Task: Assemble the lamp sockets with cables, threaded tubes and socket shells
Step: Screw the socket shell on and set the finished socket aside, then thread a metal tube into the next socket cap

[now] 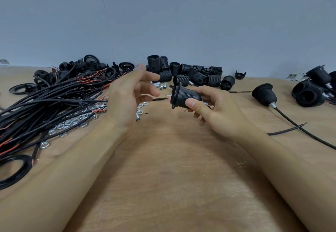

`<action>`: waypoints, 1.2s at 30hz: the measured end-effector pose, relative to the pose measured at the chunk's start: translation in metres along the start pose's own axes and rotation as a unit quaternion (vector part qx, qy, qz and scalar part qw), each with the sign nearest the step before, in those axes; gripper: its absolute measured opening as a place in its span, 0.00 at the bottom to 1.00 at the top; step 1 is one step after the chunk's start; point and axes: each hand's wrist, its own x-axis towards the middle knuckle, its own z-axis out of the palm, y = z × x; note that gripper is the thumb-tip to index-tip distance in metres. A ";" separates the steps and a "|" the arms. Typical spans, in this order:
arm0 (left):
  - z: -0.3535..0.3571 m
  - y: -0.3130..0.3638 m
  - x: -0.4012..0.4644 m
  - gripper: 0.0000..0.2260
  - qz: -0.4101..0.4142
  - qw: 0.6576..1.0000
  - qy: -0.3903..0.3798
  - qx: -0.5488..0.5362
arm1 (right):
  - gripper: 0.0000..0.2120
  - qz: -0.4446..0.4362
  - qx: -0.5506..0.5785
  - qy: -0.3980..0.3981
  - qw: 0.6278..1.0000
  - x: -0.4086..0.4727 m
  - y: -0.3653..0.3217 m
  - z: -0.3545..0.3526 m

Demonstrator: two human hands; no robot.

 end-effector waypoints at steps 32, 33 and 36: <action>0.002 -0.019 -0.002 0.11 0.024 0.983 -0.096 0.156 | 0.21 0.267 -0.415 0.218 0.842 0.013 0.029 -0.048; 0.001 -0.020 -0.001 0.09 0.026 0.981 -0.098 0.165 | 0.19 0.268 -0.422 0.209 0.841 0.013 0.029 -0.049; -0.001 -0.025 -0.001 0.04 0.039 0.972 -0.100 0.209 | 0.16 0.277 -0.458 0.179 0.825 0.012 0.031 -0.052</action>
